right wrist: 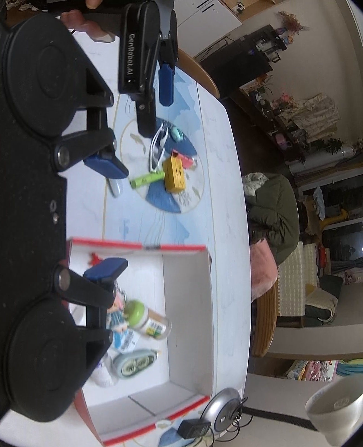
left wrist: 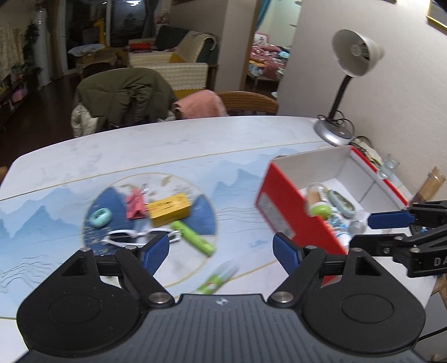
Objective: Organize rigid objects
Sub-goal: 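Withdraw both tools from the box back over the mat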
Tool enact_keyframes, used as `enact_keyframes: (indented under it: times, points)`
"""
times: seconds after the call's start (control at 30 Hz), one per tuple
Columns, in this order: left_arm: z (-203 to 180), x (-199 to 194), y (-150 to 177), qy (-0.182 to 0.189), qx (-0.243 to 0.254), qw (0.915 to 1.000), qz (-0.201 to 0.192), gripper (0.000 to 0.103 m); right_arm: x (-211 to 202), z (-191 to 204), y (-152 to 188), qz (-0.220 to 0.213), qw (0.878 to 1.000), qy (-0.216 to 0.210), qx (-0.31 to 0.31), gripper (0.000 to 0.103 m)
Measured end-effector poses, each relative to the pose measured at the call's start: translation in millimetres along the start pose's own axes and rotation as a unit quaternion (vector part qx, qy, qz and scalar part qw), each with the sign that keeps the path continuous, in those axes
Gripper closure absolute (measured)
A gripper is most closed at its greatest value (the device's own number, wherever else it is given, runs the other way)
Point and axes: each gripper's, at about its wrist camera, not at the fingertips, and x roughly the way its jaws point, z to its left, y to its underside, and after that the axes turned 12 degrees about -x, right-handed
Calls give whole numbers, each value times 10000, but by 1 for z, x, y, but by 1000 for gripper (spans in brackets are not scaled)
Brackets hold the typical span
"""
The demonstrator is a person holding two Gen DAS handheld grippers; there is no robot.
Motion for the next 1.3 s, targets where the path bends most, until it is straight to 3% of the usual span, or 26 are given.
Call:
enact_keyframes:
  times: [0.4,0.5,0.67,1.07,1.3]
  points:
    - [54,10,13,-105,-9,9997,200,15,27,51,-8,125,9997,4,-218,12]
    - [66,17,15,-109,-95,9997,183,2,40,60,-7,258,9994,-27,-212,11]
    - [93,35,13,-168,-299,9992,195,2,63,73,-5,500,9986,-54,-139,11]
    - [143,107,1,-804,-368,9956,323,2,117,81,-9,907,9956,130,176,11]
    - [146,132,-5,-870,82,9955,356,2,144,80,-12,1127,9932,198,206,11]
